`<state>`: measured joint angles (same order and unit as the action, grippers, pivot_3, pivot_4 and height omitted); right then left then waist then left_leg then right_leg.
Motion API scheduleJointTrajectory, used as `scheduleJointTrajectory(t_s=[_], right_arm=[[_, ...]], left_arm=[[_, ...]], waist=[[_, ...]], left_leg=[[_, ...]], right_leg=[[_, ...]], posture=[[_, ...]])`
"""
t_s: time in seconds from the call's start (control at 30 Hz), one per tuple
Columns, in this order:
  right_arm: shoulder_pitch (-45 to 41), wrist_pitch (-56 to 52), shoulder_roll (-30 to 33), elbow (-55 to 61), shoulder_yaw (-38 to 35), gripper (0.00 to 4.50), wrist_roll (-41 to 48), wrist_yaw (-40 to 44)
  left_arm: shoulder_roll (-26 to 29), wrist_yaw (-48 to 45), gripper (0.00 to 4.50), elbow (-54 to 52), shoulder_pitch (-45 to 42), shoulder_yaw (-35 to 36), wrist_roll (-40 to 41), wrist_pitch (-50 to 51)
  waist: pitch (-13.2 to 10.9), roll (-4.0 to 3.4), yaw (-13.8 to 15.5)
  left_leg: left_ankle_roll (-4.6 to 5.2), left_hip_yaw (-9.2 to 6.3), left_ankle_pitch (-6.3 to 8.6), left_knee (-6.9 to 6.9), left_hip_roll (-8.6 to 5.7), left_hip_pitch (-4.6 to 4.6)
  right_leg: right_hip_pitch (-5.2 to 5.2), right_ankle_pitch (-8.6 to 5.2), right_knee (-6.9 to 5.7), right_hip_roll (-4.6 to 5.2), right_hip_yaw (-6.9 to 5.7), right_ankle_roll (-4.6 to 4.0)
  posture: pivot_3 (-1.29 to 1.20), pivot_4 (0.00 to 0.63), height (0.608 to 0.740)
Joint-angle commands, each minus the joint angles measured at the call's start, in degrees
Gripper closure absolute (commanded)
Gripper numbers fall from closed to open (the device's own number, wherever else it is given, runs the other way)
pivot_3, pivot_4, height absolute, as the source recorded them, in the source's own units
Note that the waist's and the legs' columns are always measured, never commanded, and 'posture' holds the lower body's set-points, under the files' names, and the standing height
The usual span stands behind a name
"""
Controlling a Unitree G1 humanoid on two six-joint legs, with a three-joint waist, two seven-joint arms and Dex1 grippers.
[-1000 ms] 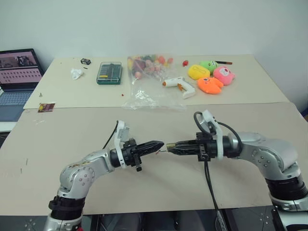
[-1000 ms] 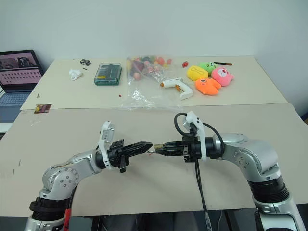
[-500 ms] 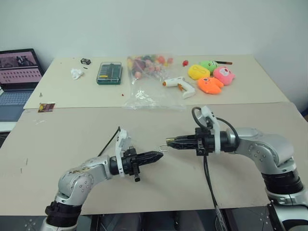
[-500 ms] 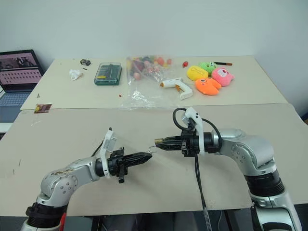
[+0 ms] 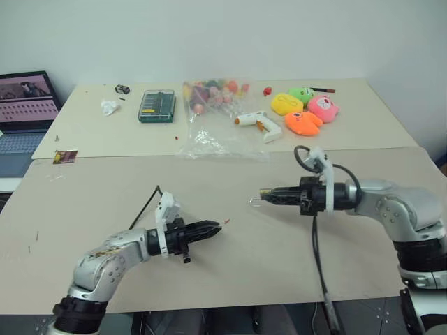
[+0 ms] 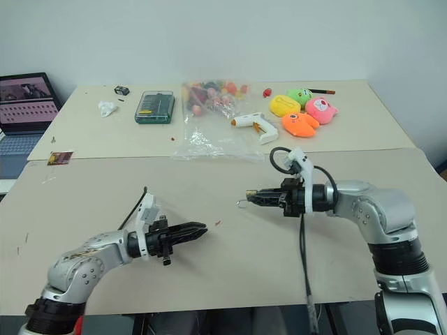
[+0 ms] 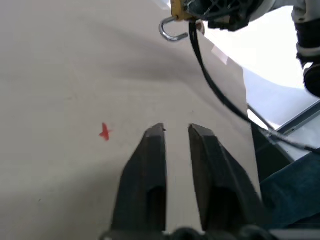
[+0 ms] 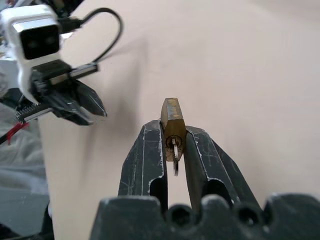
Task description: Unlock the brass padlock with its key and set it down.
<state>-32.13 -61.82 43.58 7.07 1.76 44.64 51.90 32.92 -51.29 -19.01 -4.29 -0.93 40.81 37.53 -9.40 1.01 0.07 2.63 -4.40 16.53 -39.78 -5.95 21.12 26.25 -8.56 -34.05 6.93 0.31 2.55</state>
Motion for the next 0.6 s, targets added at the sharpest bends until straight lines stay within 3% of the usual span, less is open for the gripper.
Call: scheduleJointTrajectory(t_s=[0.03, 0.23, 0.6], right_arm=[[-2.9, -3.0, -0.3, -1.6, 1.4, 4.33, 0.2, 1.2], [-10.1, -13.3, -5.0, -7.5, 4.6, 4.33, 2.5, 2.1], [-14.4, -18.8, -12.1, -17.7, 14.8, 4.33, -1.7, 3.3]], left_arm=[[3.0, -2.7, 2.13, -2.6, 1.1, 2.1, -7.6, -11.9], [5.9, -4.3, 0.03, -0.8, 2.5, 3.0, -21.4, -34.5], [1.5, 3.8, 0.03, -6.0, 6.9, 1.2, -25.9, -35.9]], waist=[[0.0, 0.00, 0.0], [0.0, -0.01, 0.0], [0.0, -0.01, 0.3]], left_leg=[[0.00, 0.00, 0.00, 0.00, 0.00, 0.00], [0.07, 0.02, 0.07, 0.01, 0.02, 0.01], [0.05, 0.02, 0.14, -0.03, -0.02, 0.06]], right_leg=[[0.00, 0.00, 0.00, 0.01, 0.00, 0.00], [0.00, 0.01, 0.06, 0.02, 0.03, -0.02], [0.05, 0.02, 0.04, 0.04, -0.02, 0.00]], posture=[[0.00, 0.150, 0.740], [0.00, 0.150, 0.740], [0.00, 0.150, 0.740]])
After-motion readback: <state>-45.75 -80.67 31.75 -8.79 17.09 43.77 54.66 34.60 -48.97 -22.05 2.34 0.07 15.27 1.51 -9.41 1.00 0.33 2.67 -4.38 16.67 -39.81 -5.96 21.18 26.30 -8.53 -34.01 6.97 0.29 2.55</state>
